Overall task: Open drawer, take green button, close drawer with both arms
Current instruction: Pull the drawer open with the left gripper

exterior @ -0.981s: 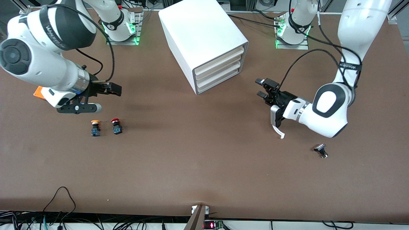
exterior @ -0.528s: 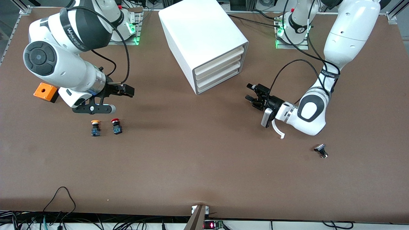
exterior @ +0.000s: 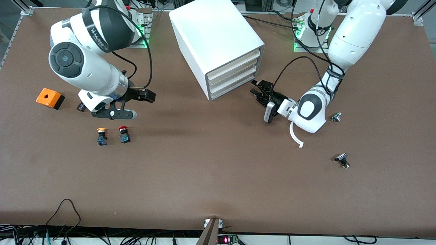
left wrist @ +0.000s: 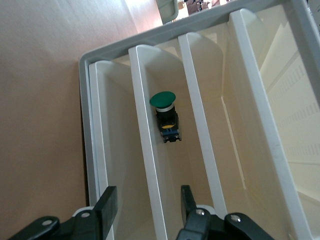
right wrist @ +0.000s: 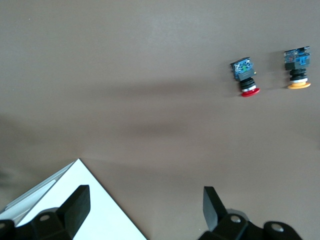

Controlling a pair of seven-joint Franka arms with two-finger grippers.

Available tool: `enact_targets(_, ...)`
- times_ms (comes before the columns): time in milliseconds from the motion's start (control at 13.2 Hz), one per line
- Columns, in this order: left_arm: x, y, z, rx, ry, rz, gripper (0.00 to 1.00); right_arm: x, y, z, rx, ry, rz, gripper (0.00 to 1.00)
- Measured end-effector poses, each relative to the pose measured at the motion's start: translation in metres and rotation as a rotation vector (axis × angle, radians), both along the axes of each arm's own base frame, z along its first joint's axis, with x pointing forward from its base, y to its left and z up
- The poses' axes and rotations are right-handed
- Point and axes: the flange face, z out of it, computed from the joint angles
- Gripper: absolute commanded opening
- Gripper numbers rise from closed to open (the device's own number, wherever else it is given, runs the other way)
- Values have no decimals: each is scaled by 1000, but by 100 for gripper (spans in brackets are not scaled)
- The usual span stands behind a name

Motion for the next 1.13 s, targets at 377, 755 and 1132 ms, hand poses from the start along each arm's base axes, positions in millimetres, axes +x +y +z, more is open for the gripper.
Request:
enact_targets(377, -32, -19, -20, -18, 22, 61, 58, -4, 18, -5, -5, -3, -17, 100)
enact_targets(755, -65, -39, -35, -29, 27, 73, 8, -8, 29, -3, -7, -9, -33, 100)
enact_targets(1132, -67, -38, -31, -49, 33, 78, 0, -8, 44, 0, -2, -28, -61, 100)
